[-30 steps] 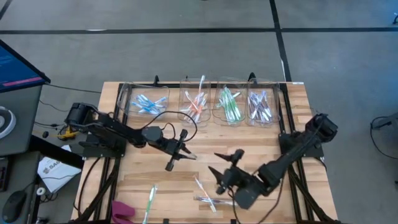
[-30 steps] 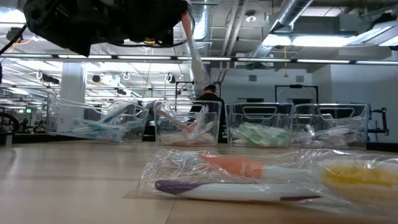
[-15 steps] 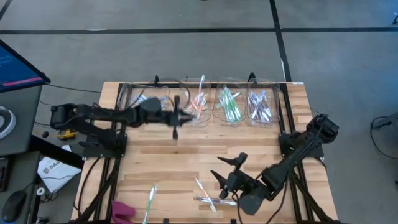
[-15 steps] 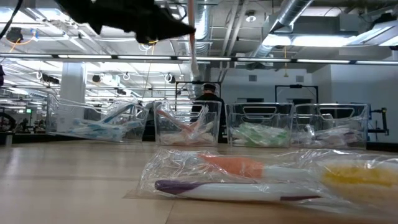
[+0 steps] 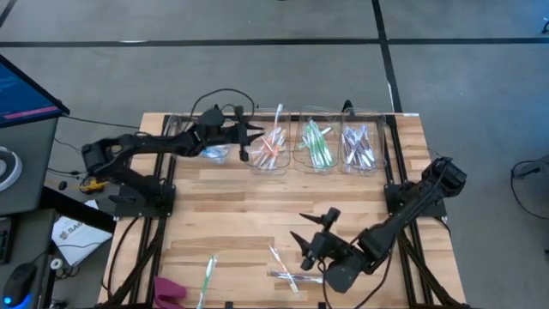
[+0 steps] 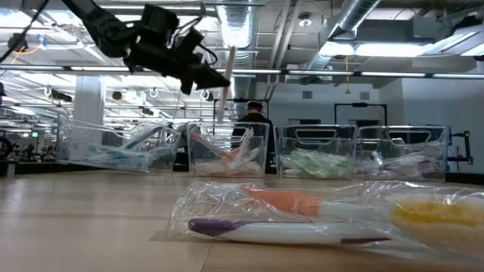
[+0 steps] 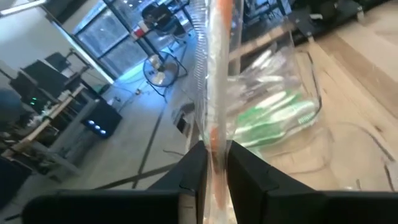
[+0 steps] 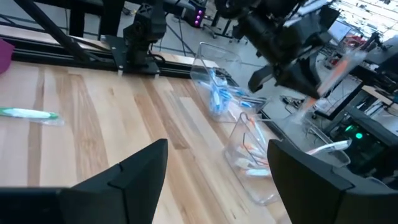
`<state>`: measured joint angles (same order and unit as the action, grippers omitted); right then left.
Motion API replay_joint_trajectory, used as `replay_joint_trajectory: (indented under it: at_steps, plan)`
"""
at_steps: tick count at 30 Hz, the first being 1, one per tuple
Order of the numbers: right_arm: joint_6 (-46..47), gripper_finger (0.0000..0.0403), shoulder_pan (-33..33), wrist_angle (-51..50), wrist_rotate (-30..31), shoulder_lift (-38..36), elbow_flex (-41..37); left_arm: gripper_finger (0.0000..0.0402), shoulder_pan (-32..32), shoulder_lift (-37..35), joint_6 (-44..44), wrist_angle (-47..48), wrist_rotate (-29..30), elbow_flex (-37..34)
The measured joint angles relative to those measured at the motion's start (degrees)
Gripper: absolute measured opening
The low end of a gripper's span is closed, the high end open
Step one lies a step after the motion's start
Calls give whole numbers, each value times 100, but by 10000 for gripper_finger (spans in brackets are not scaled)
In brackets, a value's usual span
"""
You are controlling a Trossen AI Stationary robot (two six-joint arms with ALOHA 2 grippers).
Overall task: Pick & Place Toothbrushes
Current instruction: Put the orange toothbrush into the middle left transparent bin
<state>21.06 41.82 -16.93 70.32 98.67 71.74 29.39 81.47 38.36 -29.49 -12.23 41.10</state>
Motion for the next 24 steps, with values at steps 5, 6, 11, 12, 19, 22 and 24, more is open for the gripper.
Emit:
replay_joint_trajectory:
  at_steps: [5,6,11,12,19,22,24]
  plan:
    - [79,270,-74,-38,-2,0,-1,52,-5,511,309,-400,-8,0]
    - [148,270,-76,-63,0,0,1,52,-5,569,296,-402,-59,0]
    - [416,270,-78,-273,-37,0,1,57,10,719,475,-405,-120,-4]
    - [440,270,-78,-322,-73,0,1,62,28,719,511,-405,-123,-4]
    - [526,270,-113,-369,-234,0,1,137,32,719,526,-289,-104,-4]
    - [601,270,-155,-382,-342,0,1,171,32,719,534,-247,41,-4]
    - [603,270,-157,-380,-451,0,1,186,32,719,534,-255,194,-4]
